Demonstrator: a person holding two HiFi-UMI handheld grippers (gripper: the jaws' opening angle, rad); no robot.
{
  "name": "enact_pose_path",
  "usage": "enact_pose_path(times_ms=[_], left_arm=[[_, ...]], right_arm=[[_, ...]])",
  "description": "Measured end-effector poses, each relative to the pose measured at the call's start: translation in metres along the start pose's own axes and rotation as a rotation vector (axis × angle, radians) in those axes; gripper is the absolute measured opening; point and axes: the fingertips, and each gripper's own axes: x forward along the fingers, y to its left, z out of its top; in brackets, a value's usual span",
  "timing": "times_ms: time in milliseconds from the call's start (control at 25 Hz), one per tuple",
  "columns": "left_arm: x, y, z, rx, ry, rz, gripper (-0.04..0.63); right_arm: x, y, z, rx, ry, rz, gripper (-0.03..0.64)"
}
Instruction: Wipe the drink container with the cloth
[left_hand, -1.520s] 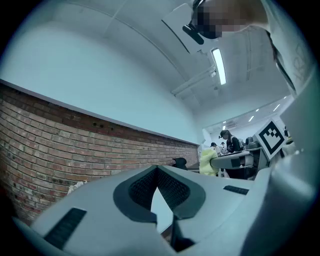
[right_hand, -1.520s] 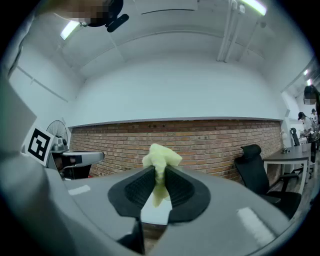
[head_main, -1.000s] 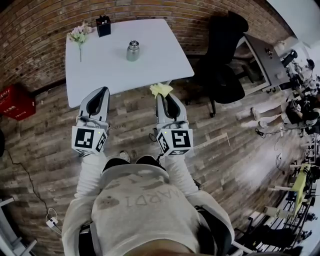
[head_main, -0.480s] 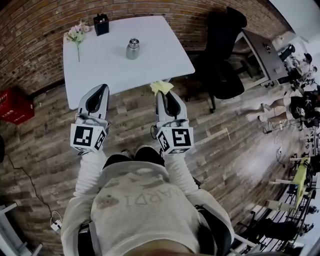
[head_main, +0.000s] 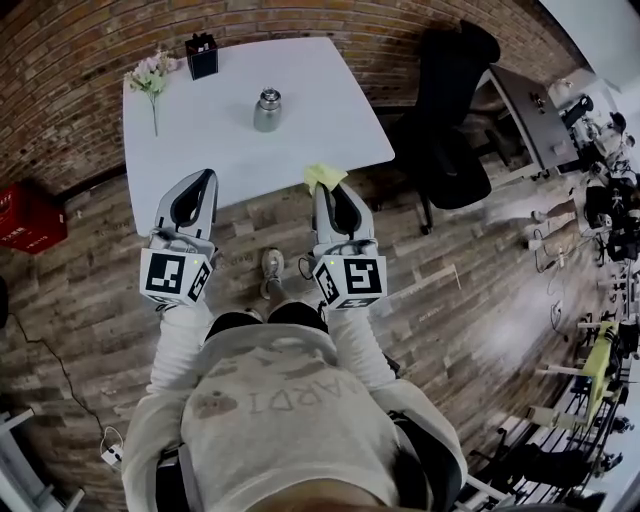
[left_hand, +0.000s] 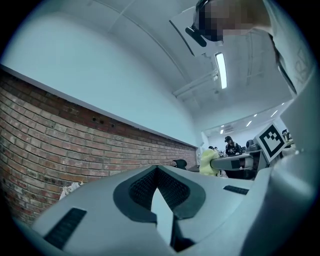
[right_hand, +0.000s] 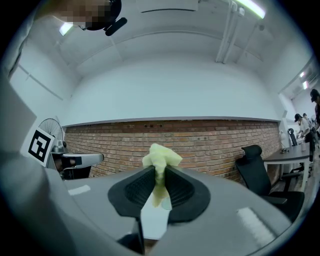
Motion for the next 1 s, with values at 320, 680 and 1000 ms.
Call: enact_pose_path(times_ms=[320, 680, 1000], left_arm=[[0.052, 0.037, -0.007, 0.002, -0.004, 0.036, -0.002], [0.121, 0.068, -0.012, -0.002, 0.001, 0.078, -0.002], [0.176, 0.081, -0.024, 0.031, 0.032, 0.099, -0.002]], right_arm=[[0.068, -0.019, -0.004, -0.003, -0.008, 0.044, 0.072], [0.141, -0.055, -0.003, -0.012, 0.006, 0.093, 0.072], [0.192, -0.09, -0.015, 0.002, 0.031, 0.143, 0.072]])
